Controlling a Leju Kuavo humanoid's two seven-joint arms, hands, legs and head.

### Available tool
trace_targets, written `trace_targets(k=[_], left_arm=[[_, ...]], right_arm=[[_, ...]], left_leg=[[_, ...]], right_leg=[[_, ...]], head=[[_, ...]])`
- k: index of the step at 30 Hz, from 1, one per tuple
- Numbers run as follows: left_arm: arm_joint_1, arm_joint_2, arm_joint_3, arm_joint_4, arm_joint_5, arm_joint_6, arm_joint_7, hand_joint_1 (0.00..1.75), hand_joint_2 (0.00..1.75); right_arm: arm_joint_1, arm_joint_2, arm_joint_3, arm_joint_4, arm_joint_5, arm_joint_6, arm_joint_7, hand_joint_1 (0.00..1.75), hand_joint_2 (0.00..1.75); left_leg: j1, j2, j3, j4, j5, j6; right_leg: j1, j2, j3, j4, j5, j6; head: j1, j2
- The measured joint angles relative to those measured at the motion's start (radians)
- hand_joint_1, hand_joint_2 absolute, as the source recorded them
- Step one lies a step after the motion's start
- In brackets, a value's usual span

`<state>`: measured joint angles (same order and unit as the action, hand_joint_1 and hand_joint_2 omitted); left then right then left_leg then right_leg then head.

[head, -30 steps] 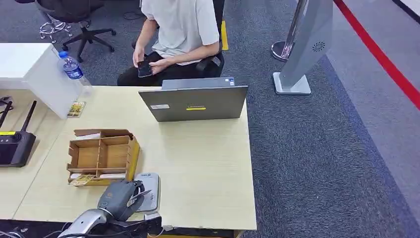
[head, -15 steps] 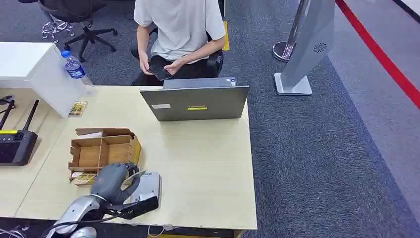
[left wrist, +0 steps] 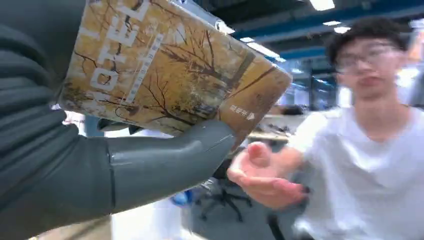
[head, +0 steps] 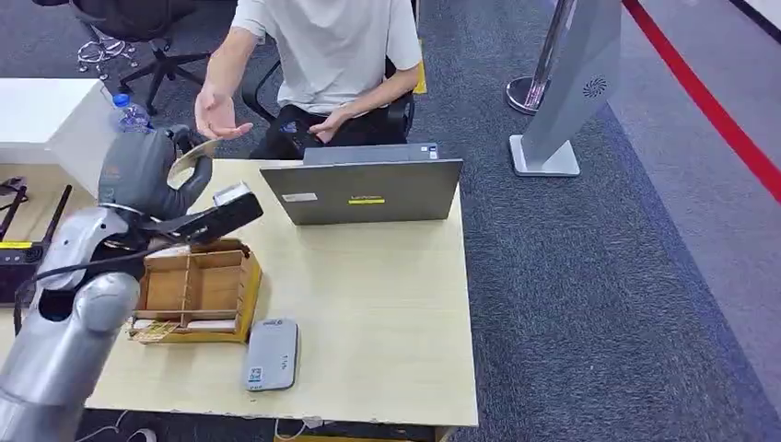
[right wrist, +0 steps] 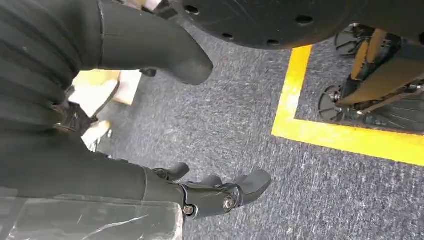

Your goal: Pass the card to the sensor for recognition and then transmit it.

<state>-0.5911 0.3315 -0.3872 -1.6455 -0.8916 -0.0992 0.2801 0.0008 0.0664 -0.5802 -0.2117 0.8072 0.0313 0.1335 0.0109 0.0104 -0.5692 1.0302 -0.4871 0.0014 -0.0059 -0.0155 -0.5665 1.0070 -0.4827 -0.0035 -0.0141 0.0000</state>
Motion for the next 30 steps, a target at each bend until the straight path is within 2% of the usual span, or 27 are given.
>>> trace_targets(k=[2,5,6,8,12,21,24,28,30], left_arm=[[-0.101,-0.015,0.000,0.123,-0.053,-0.007,0.041,1.75,1.75],[-0.220,-0.036,0.000,0.295,-0.093,-0.007,0.056,1.75,1.75],[-0.243,-0.043,0.000,0.344,-0.100,-0.006,0.056,0.00,1.75],[-0.278,-0.055,0.003,0.420,-0.106,-0.005,0.056,0.00,1.75],[-0.296,-0.067,0.011,0.500,-0.107,-0.016,0.055,0.00,1.75],[-0.256,-0.066,0.027,0.534,-0.094,0.015,-0.022,0.00,1.75],[-0.205,-0.042,0.032,0.468,-0.054,0.014,-0.064,0.00,1.75],[-0.106,0.017,0.039,0.301,0.018,0.003,-0.105,0.00,1.75],[-0.012,0.078,0.051,0.165,0.065,0.017,-0.144,0.00,1.75]], right_arm=[[-0.008,0.000,0.000,0.000,0.017,0.008,0.002,0.00,1.75],[-0.016,0.000,0.001,0.000,0.029,0.012,0.008,0.00,1.75],[-0.017,0.000,0.001,0.000,0.031,0.014,0.010,0.00,1.75],[-0.018,0.000,0.002,0.000,0.039,0.016,0.011,0.00,1.75],[-0.020,0.000,0.002,0.000,0.043,0.021,0.013,0.00,1.75],[-0.018,0.000,0.002,0.001,0.042,0.022,0.016,0.00,1.75],[-0.016,0.000,0.002,0.001,0.036,0.018,0.016,0.00,1.75],[-0.007,0.000,-0.002,0.001,0.018,0.009,0.012,0.00,1.75],[-0.002,0.002,-0.011,0.001,0.003,0.002,0.010,0.00,1.75]], left_leg=[[0.000,0.001,0.000,0.000,0.001,0.000],[0.000,0.002,0.000,0.000,0.002,-0.001],[0.000,0.003,0.000,0.000,0.002,-0.001],[0.000,0.003,0.000,0.000,0.002,-0.001],[0.000,0.003,-0.001,0.000,0.002,-0.001],[0.000,0.003,-0.001,0.000,0.002,-0.001],[0.000,0.004,-0.002,0.000,0.002,-0.001],[0.000,0.005,-0.003,-0.001,0.001,-0.001],[0.000,0.008,-0.002,-0.002,0.000,-0.001]], right_leg=[[0.000,0.001,-0.001,0.000,0.002,0.000],[0.000,0.002,-0.001,0.000,0.003,0.000],[0.000,0.003,-0.001,0.000,0.004,-0.001],[0.000,0.003,-0.001,0.000,0.004,-0.001],[0.000,0.003,-0.001,0.000,0.004,-0.001],[0.000,0.003,-0.002,0.000,0.004,-0.001],[0.000,0.004,-0.002,0.001,0.003,-0.001],[0.000,0.005,-0.003,0.001,0.003,0.000],[0.000,0.007,-0.003,0.001,0.002,-0.001]], head=[[0.000,0.000],[0.000,0.000],[0.000,0.000],[0.000,0.000],[0.000,0.000],[0.000,0.000],[0.000,0.000],[0.000,0.000],[0.000,0.000]])
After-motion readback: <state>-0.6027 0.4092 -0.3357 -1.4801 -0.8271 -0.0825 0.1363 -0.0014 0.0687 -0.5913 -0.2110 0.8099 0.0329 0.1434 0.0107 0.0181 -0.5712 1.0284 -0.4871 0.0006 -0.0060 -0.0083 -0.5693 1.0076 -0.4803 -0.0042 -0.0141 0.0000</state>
